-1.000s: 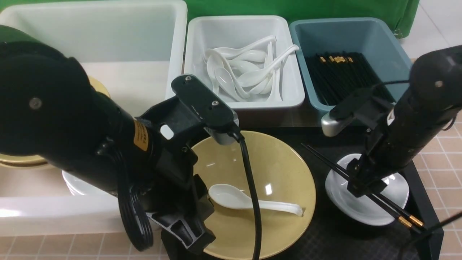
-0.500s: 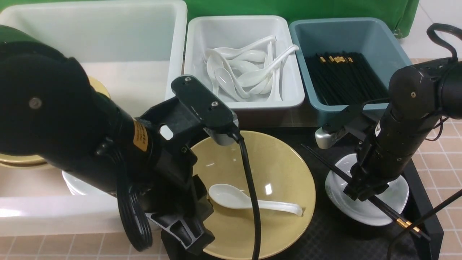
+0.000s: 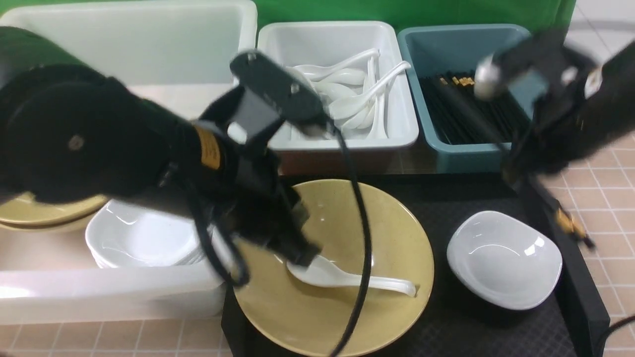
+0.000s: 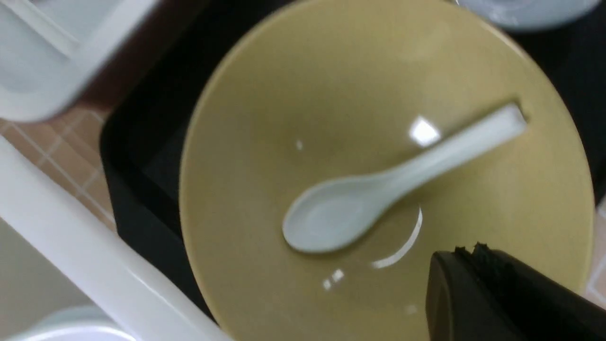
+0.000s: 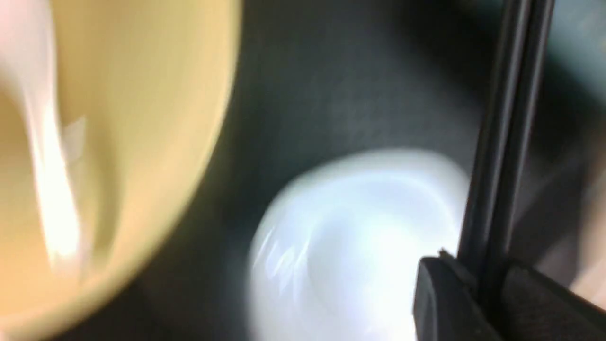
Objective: On brown table put chopsticks spoon bowls plates into blue grey white boxes.
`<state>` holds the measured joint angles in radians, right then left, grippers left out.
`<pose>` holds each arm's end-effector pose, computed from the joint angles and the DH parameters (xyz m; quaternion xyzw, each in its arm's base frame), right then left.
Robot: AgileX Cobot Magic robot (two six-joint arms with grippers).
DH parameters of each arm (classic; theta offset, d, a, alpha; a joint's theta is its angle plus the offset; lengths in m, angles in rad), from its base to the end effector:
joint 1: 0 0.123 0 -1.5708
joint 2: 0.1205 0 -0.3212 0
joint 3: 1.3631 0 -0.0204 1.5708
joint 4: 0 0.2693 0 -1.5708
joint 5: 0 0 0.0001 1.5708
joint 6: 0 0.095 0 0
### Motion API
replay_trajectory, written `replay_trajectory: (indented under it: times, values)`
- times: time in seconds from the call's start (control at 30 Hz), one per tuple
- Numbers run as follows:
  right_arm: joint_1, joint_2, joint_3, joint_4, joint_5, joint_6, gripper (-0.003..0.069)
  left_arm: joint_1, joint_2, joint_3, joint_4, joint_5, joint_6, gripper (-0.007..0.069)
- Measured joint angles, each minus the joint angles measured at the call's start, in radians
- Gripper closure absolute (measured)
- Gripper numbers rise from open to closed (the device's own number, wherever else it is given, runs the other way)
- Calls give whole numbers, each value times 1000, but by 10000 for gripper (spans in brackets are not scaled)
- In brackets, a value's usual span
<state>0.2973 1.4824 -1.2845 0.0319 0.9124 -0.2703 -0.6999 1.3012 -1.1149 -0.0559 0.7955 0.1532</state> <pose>0.3144 0.0988 0.3534 -0.2638 0.9258 0.0184 0.2702 0.2130 -0.1843 0.3602 0.3794 0.8634 -0.1139 0.3124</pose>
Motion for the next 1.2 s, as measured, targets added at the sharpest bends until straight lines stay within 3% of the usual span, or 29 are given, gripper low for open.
replay_trajectory:
  times: [0.3,0.5,0.67,0.8,0.9,1.03,1.2]
  values:
    - [-113,280,-341,-4,-309,211,501,193,155,-228,-85,-297,-23,635]
    - [-117,503,-527,-4,-348,249,501,197,172,-252,-102,-275,-2,635]
    - [-119,677,-707,-6,-231,253,463,197,165,-254,-88,-167,37,635]
    - [-131,708,-795,-10,-45,270,329,197,108,-254,-62,-102,37,635]
    - [-136,686,-854,-16,134,206,244,197,23,-241,-20,-42,40,635]
    - [-110,620,-872,-16,295,126,211,197,-98,-129,-8,-11,40,635]
    - [-2,454,-764,54,323,-1,209,197,-287,69,-20,62,21,635]
